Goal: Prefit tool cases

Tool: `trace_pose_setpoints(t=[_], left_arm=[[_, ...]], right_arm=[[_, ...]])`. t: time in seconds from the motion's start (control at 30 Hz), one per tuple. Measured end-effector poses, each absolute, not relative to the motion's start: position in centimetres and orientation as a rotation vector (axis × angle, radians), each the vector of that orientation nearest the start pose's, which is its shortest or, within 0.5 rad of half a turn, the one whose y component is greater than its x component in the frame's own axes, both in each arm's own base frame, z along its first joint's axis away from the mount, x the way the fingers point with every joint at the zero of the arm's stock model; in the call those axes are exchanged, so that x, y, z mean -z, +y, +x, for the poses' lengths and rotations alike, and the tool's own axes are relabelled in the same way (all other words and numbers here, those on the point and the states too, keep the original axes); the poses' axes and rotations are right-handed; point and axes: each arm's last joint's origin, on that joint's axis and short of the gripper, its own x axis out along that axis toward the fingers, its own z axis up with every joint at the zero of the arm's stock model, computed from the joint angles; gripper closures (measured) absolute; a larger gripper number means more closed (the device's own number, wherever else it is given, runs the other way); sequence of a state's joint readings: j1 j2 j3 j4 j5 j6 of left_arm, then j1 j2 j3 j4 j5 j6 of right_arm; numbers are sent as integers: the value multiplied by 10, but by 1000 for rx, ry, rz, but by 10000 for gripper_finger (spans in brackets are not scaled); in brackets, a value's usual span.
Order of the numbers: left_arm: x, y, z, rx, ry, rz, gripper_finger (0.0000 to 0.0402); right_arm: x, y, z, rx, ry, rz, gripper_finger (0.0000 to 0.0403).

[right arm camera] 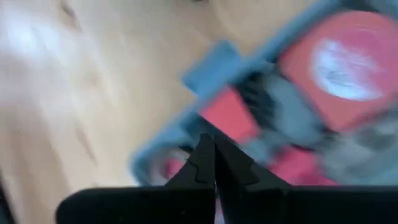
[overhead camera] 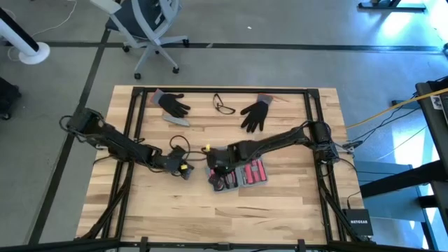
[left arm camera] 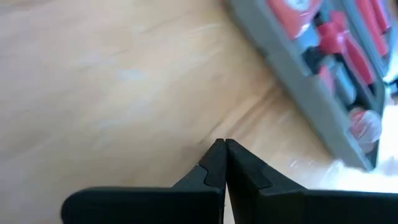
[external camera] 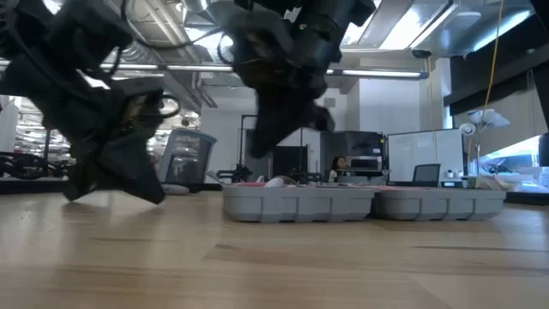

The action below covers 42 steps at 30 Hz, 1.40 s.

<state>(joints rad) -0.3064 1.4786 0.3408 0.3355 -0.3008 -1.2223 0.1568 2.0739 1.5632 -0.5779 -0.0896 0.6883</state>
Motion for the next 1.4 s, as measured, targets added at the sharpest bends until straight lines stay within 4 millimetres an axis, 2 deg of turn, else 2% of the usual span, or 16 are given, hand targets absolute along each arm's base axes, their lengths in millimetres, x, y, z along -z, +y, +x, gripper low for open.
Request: trace_pose_setpoints(t=[0.1, 0.2, 0.33, 0.47, 0.6, 0.77, 0.87, 1.07, 1.23, 1.4], left_arm=[[-100, -56, 195, -445, 649, -925, 401], [-100, -53, 189, -457, 632, -928, 401], [-100, -51, 189, -482, 617, -949, 401], [-100, -51, 189, -489, 611, -958, 401], [-100, -51, 189, -493, 607, -970, 401], [-100, -51, 189, -502, 599, -974, 401], [-100, -51, 189, -509, 594, -979, 401], [-100, -51, 189, -517, 585, -981, 401], [-100, -50, 189, -514, 587, -971, 401], [-100, -51, 189, -511, 590, -964, 401]], right_arm=[[-173, 78, 433, 186, 1078, 645, 403], [-173, 76, 434, 262, 1034, 646, 403], [-172, 67, 435, 342, 1009, 646, 403], [-168, 61, 437, 337, 1028, 674, 403], [-157, 61, 440, 314, 1053, 713, 403], [-132, 65, 447, 249, 1117, 758, 403], [-126, 60, 448, 258, 1126, 750, 403], [-152, 35, 445, 238, 1073, 738, 403], [-192, 18, 438, 276, 981, 737, 403], [-185, 16, 431, 327, 1045, 721, 403]])
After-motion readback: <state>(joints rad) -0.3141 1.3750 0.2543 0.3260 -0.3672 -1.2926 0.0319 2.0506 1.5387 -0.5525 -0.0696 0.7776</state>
